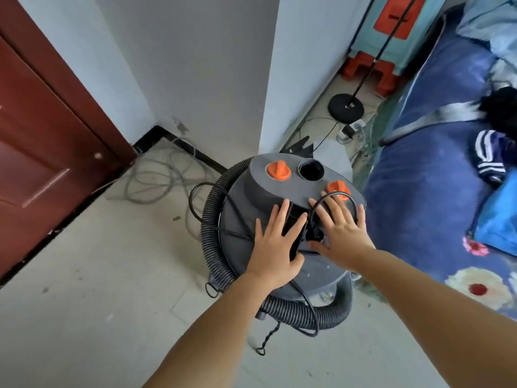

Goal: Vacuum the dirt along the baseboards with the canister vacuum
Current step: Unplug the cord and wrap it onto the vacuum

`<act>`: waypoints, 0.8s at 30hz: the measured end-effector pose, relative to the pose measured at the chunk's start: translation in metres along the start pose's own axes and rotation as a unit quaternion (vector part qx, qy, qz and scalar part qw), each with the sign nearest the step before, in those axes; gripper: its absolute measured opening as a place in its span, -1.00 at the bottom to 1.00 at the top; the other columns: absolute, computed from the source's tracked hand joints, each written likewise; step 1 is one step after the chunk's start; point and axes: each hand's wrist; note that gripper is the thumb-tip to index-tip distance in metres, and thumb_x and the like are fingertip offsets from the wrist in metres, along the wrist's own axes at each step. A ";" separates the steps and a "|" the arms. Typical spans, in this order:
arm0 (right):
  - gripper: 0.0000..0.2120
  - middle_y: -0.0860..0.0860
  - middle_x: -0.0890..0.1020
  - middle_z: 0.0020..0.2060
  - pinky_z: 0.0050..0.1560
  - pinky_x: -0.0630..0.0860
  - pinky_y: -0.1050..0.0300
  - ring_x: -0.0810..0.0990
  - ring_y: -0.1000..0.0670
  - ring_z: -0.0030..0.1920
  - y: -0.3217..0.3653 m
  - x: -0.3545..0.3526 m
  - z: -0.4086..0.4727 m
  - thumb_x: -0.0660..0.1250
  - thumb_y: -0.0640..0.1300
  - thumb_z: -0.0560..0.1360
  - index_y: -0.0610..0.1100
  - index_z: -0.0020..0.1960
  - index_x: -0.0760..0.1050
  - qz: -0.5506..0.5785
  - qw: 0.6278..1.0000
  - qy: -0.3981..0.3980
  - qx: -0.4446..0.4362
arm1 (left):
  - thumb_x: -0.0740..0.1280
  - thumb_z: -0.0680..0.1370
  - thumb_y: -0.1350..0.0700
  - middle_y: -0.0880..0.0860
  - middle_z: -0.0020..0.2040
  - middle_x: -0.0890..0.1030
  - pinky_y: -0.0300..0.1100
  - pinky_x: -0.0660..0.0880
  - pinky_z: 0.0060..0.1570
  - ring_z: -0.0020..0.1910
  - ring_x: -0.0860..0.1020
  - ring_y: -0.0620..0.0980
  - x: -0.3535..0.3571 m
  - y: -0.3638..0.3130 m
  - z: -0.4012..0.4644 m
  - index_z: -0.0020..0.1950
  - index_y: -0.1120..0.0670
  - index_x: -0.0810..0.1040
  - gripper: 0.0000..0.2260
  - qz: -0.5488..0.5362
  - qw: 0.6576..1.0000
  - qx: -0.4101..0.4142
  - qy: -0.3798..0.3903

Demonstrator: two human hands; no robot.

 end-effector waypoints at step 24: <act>-0.16 0.02 -0.09 0.54 0.38 -0.35 -0.35 -0.16 -0.03 0.54 -0.113 -0.042 0.131 0.16 0.31 0.49 0.10 0.55 -0.26 0.034 0.999 -0.004 0.031 | 0.27 0.43 0.09 0.09 0.58 0.00 0.25 0.02 0.43 0.56 -0.04 0.05 -0.002 -0.007 0.197 0.55 -0.07 0.16 -0.31 -0.023 0.998 0.053 -0.002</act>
Point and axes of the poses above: each hand's wrist, its own z-axis towards the middle knuckle, its own x-axis out of the palm, y = z × x
